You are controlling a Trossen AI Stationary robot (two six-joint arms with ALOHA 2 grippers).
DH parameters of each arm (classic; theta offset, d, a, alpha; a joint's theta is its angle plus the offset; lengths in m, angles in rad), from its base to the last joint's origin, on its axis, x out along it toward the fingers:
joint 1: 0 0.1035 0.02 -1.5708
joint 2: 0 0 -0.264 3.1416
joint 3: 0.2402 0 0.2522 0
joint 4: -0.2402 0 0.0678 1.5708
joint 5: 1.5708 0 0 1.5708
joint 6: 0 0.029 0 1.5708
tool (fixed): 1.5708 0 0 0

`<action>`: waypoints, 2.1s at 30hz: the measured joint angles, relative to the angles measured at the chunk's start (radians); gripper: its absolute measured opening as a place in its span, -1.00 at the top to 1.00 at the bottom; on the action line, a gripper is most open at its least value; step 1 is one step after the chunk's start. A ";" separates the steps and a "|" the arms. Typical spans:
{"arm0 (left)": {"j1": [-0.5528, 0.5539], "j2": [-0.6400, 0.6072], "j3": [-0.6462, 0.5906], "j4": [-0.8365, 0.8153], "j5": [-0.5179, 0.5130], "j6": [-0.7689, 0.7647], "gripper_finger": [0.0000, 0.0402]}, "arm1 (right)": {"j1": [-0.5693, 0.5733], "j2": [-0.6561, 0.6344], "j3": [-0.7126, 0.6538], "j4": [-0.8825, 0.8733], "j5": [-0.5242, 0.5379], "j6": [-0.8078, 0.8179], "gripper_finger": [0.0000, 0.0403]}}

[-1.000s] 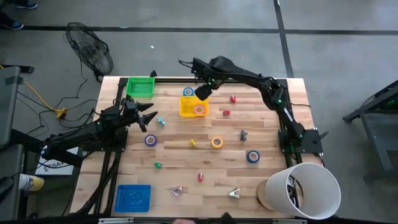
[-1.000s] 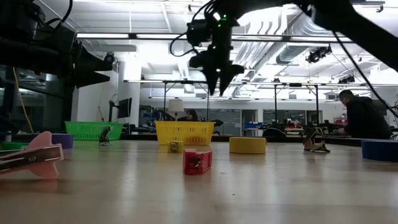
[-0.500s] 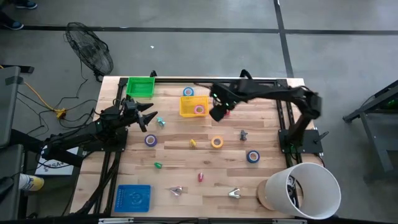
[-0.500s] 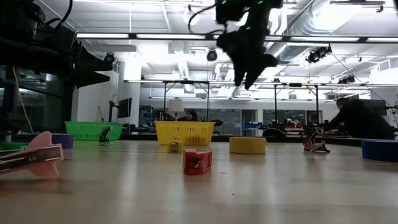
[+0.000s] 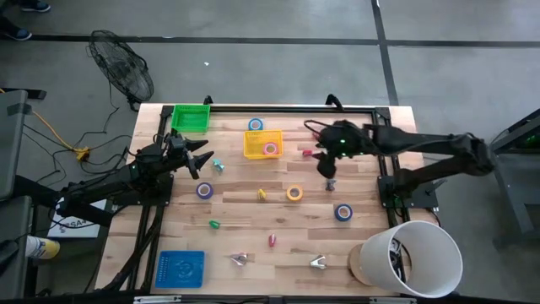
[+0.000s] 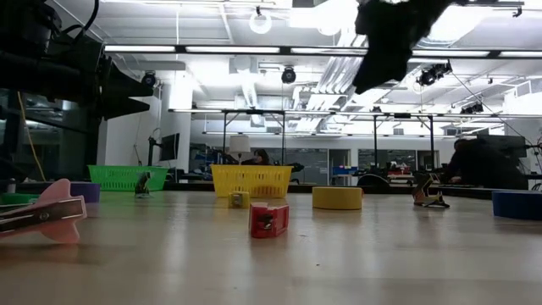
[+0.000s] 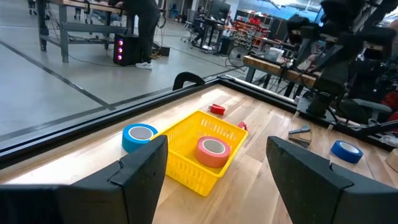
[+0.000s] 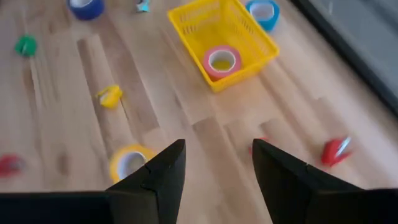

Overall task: Pick and place Stapler, Stapler remover, tape
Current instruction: Put the blue tape into the yellow bin

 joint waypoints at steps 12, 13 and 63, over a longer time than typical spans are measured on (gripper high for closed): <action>0.000 -0.001 -0.001 0.063 0.025 0.000 -0.34 | 0.000 -0.170 -0.142 0.153 0.009 -0.106 0.13; 0.000 0.000 -0.001 0.078 0.038 0.000 -0.34 | 0.000 -0.170 -0.142 0.153 0.009 -0.104 0.13; 0.384 1.455 1.018 -0.218 0.585 0.040 -0.34 | -0.002 -0.165 -0.142 0.157 0.140 -0.045 0.13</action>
